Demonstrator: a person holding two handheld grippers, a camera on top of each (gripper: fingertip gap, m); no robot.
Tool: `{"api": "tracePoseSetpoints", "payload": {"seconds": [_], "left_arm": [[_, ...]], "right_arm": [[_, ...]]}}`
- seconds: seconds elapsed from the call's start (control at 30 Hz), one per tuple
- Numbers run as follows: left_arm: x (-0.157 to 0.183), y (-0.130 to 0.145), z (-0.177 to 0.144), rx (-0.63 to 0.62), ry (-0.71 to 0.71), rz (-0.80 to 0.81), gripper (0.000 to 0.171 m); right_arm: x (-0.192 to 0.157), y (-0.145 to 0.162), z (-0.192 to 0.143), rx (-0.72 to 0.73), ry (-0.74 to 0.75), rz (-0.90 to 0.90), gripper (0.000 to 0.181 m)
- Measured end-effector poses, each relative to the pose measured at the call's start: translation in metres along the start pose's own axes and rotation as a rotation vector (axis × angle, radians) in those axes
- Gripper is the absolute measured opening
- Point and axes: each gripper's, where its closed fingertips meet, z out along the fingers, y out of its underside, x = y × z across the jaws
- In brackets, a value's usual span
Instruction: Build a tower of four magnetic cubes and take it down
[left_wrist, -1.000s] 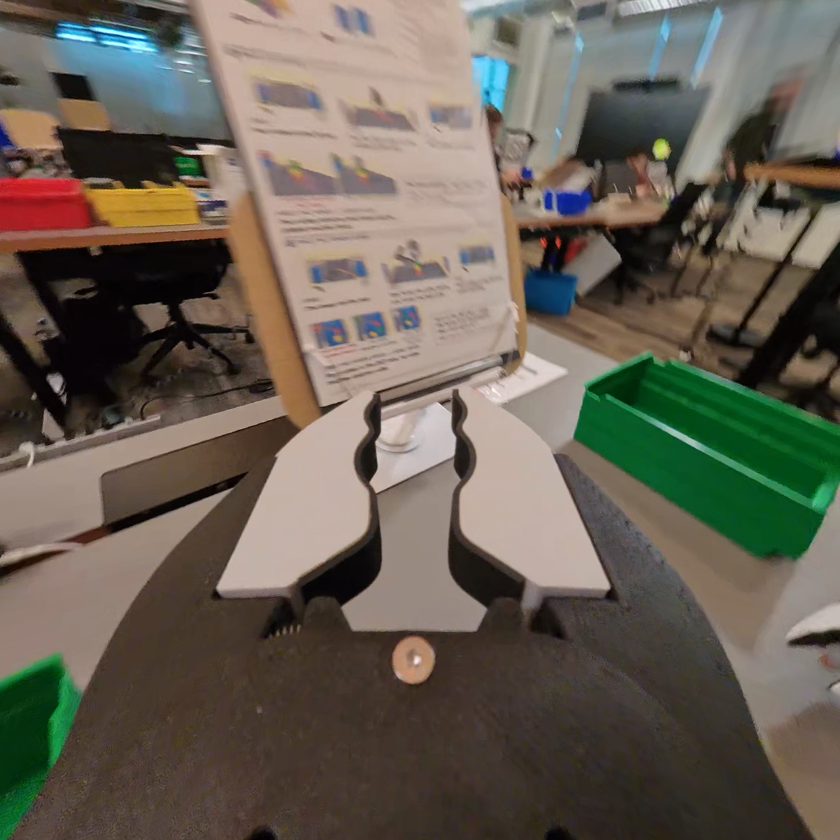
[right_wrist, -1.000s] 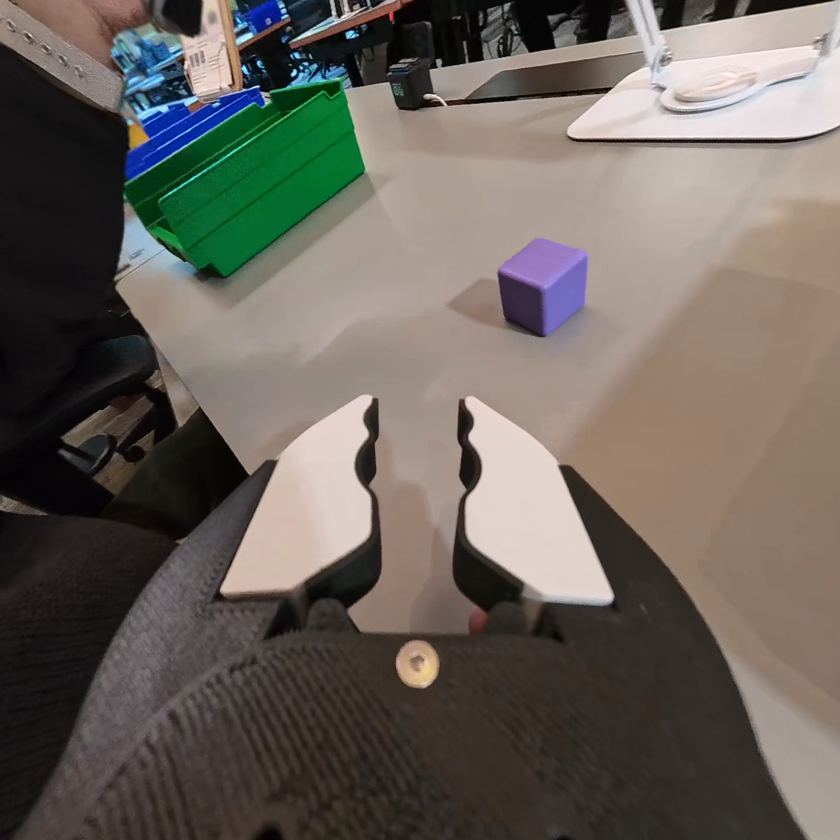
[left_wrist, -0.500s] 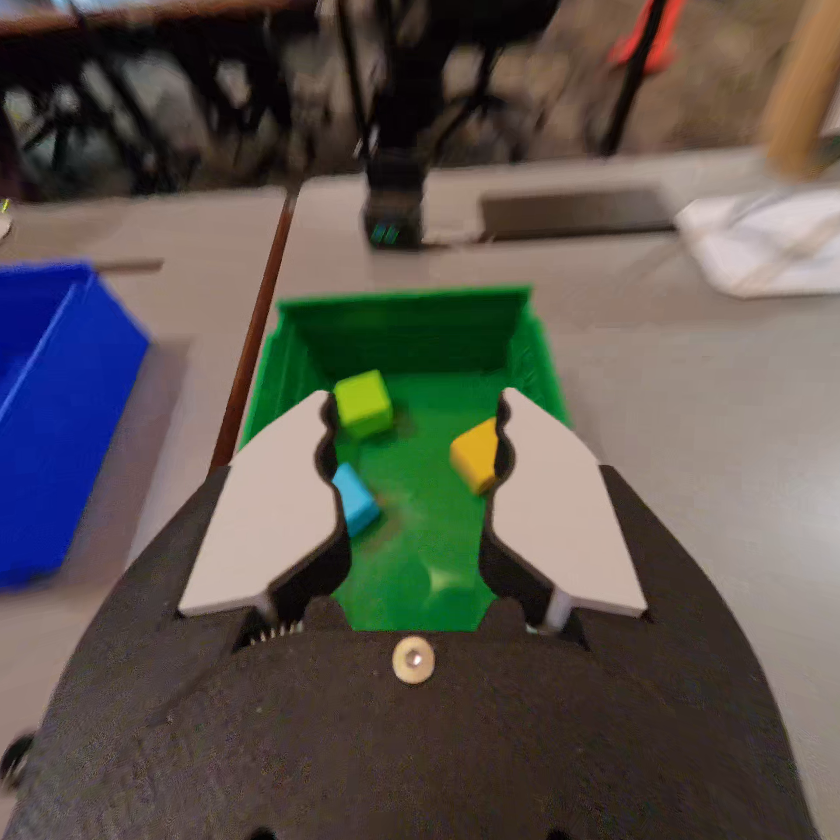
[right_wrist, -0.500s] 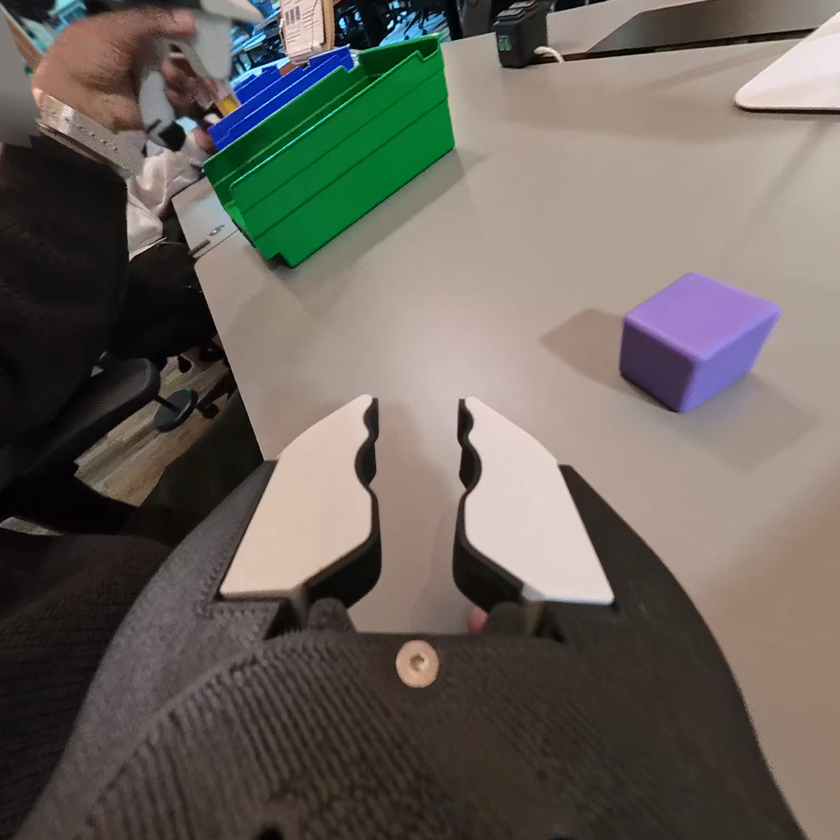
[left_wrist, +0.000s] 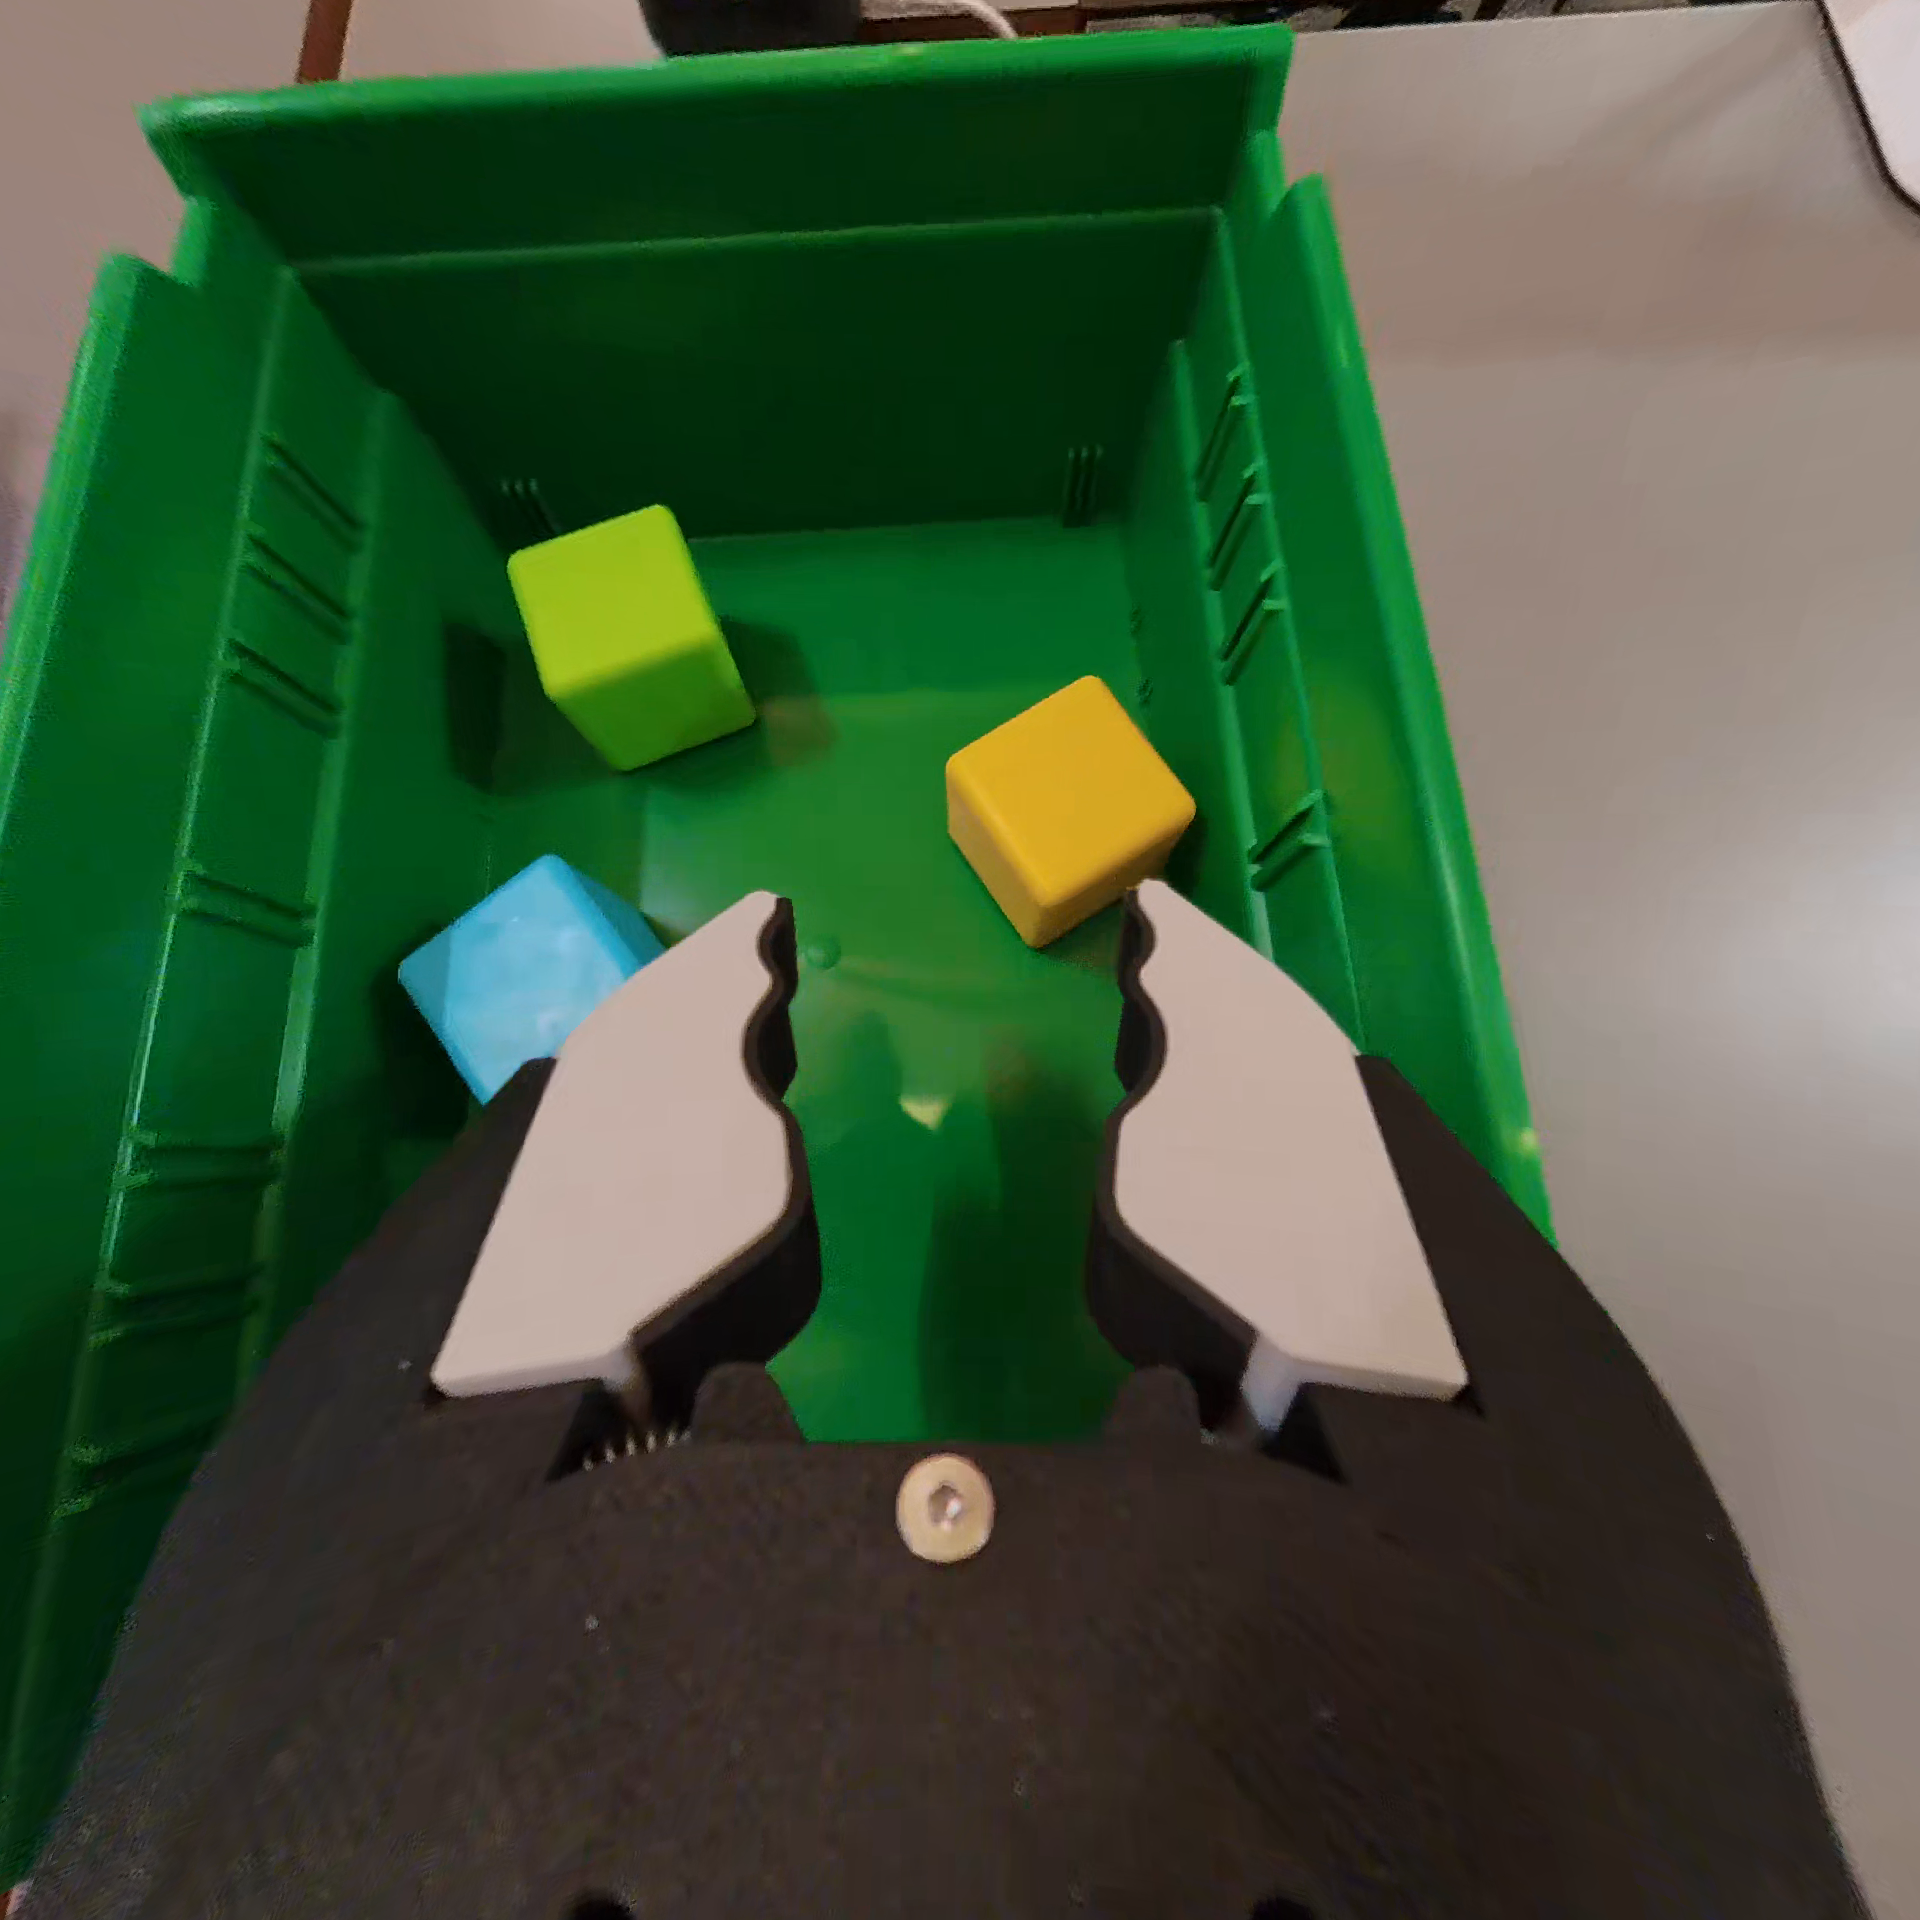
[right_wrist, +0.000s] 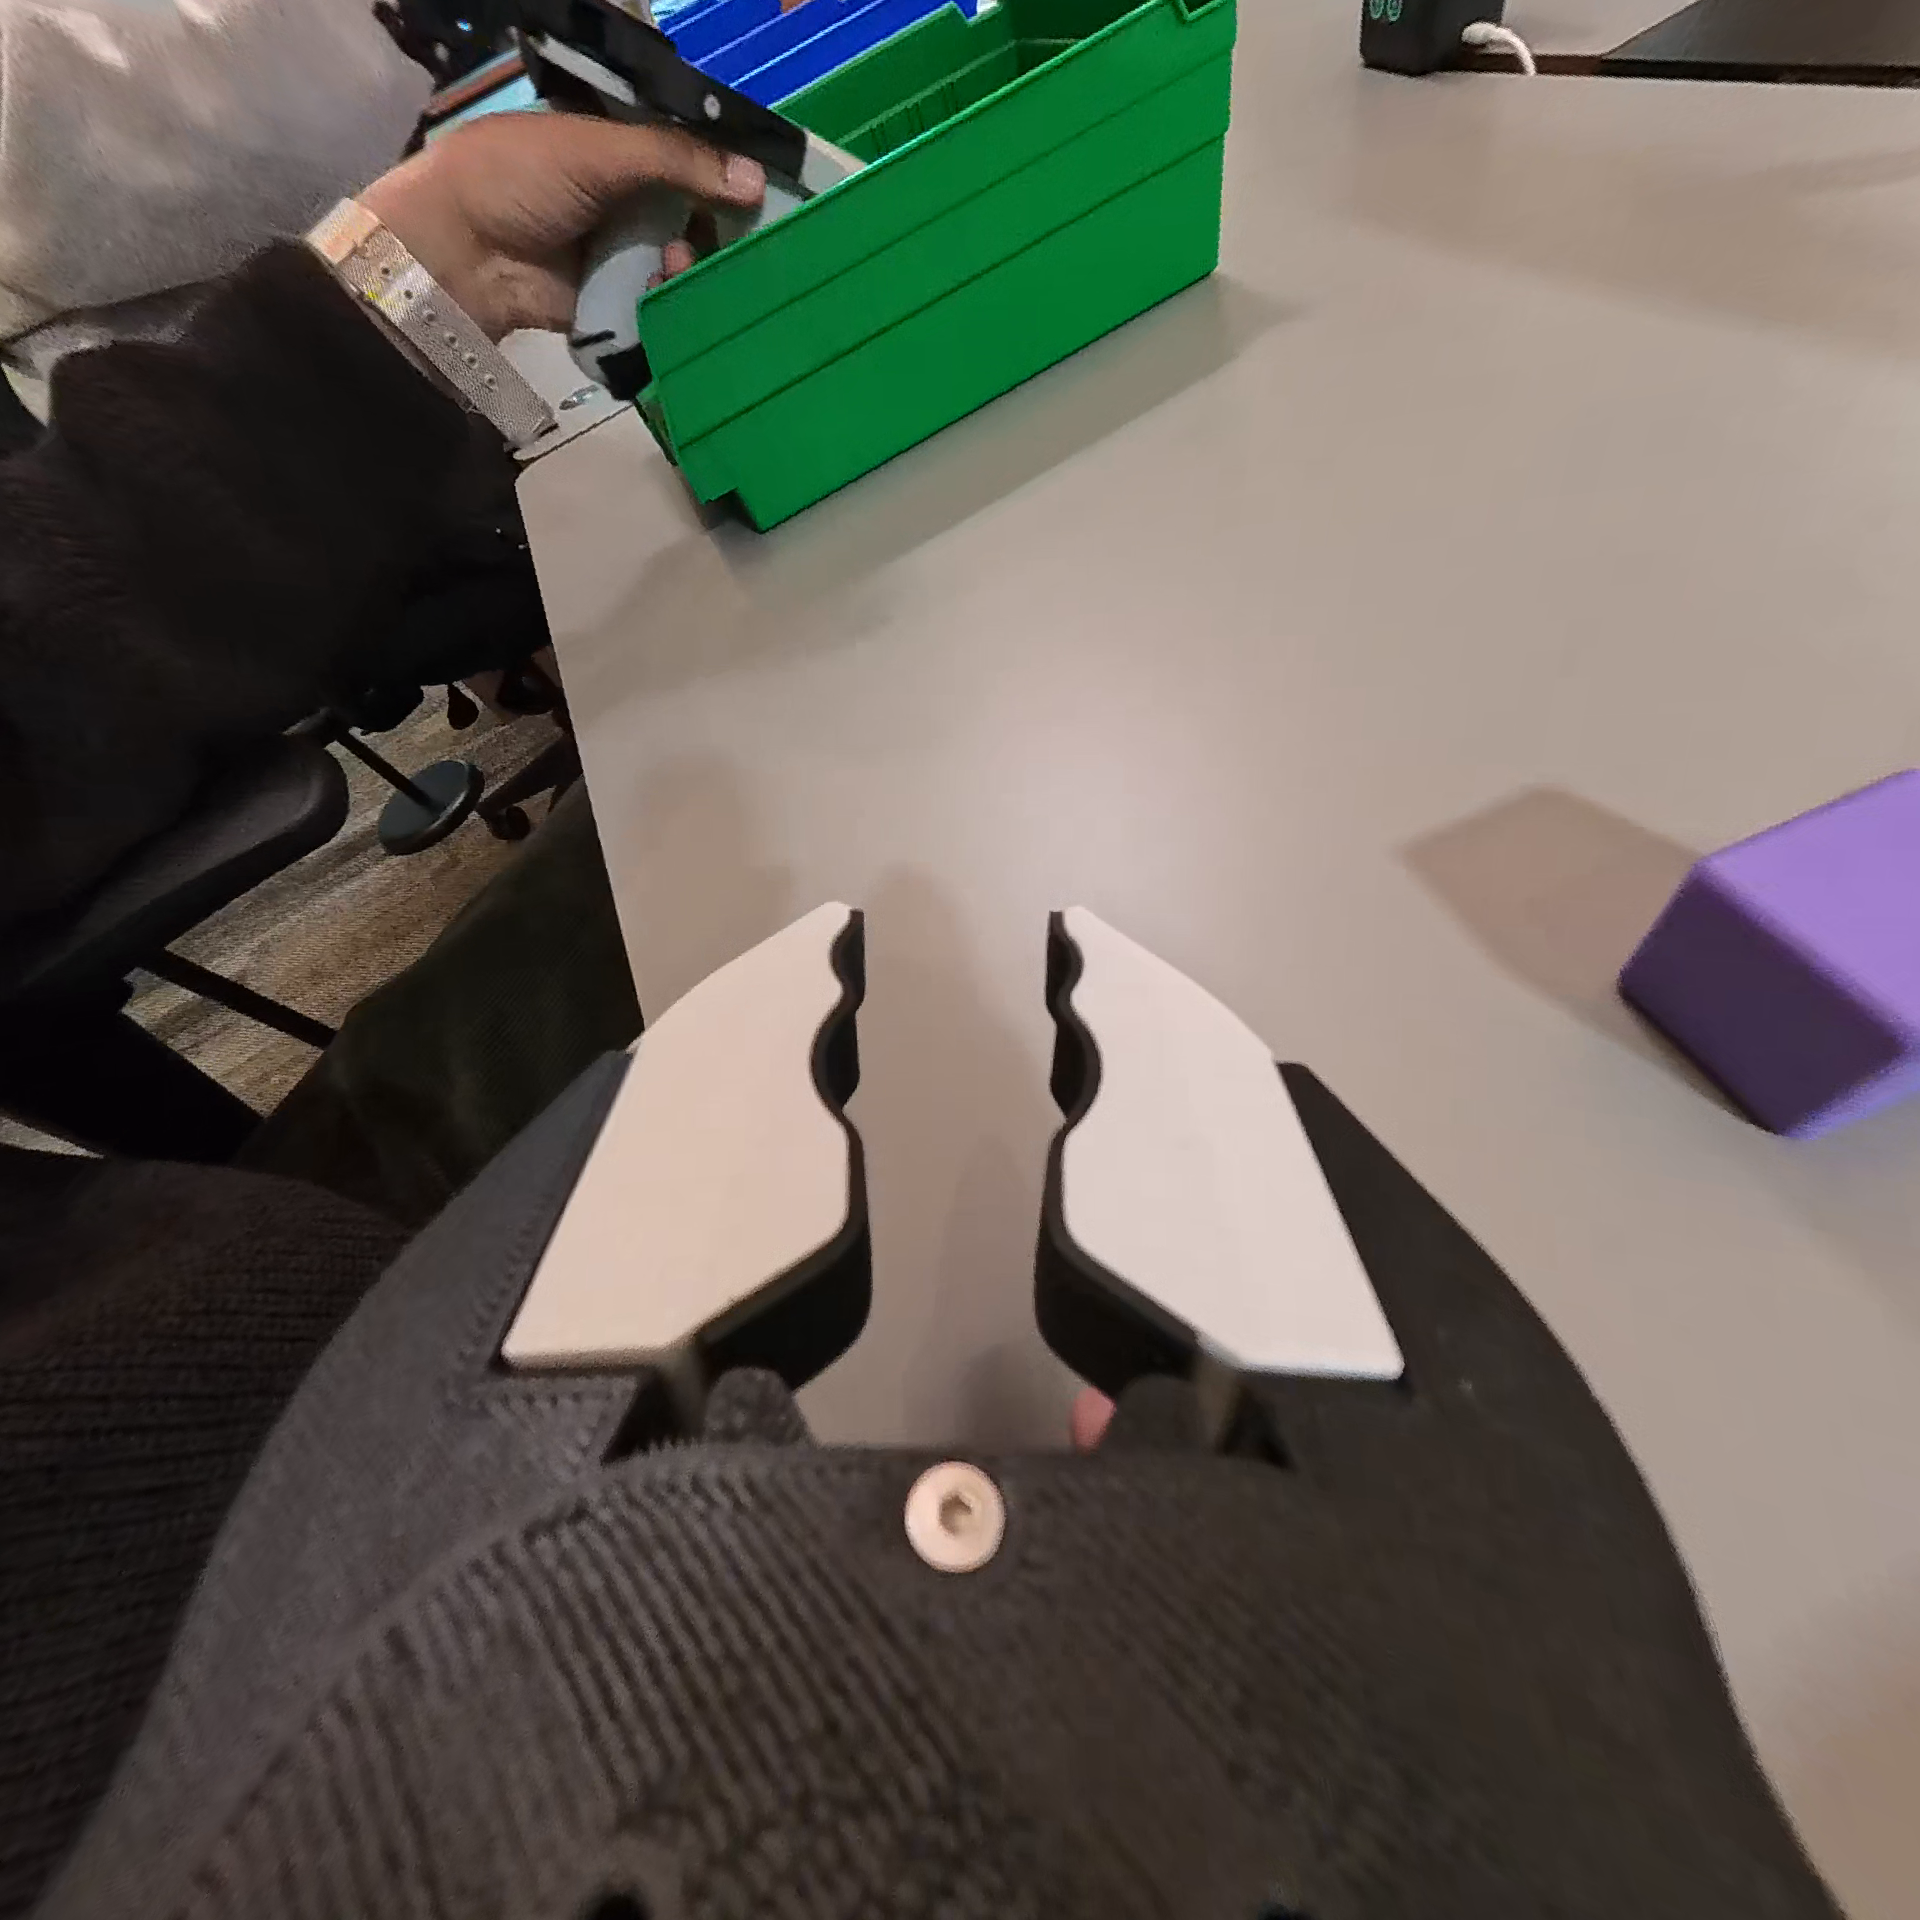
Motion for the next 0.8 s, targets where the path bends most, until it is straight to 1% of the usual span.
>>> {"api": "tracePoseSetpoints", "payload": {"seconds": [0.03,0.2,0.3,0.33,0.4,0.47,0.5,0.53,0.6,0.7,0.8], "left_arm": [[0.003,-0.002,0.001,0.01,-0.003,0.016,0.065],[0.011,-0.011,0.008,0.031,-0.006,0.042,0.068],[0.019,-0.017,0.016,0.043,0.025,0.032,0.067],[0.02,-0.016,0.02,0.038,0.023,0.031,0.063],[0.016,-0.014,0.028,0.015,-0.007,0.027,0.061],[0.014,-0.004,0.035,-0.048,-0.015,0.052,0.062],[0.013,-0.003,0.037,-0.053,-0.011,0.053,0.064],[0.013,-0.004,0.037,-0.049,0.001,0.043,0.062],[0.008,0.0,0.036,-0.081,0.011,0.021,0.07],[0.004,0.008,0.03,-0.131,0.058,-0.003,0.068],[-0.015,0.014,0.023,-0.156,0.02,-0.021,0.068]], "right_arm": [[0.0,0.0,-0.001,0.003,0.005,-0.004,0.034],[0.003,0.003,-0.005,0.001,0.03,-0.012,0.034],[0.005,0.004,-0.01,0.007,0.055,-0.017,0.033],[0.007,0.004,-0.012,0.008,0.064,-0.018,0.033],[0.009,0.006,-0.015,0.009,0.079,-0.015,0.033],[0.011,0.007,-0.018,0.012,0.091,-0.007,0.033],[0.012,0.007,-0.019,0.014,0.095,-0.002,0.033],[0.013,0.007,-0.02,0.016,0.099,0.001,0.033],[0.015,0.008,-0.021,0.017,0.106,0.007,0.033],[0.017,0.009,-0.021,0.014,0.105,0.016,0.033],[0.017,0.01,-0.019,0.01,0.101,0.02,0.033]]}}
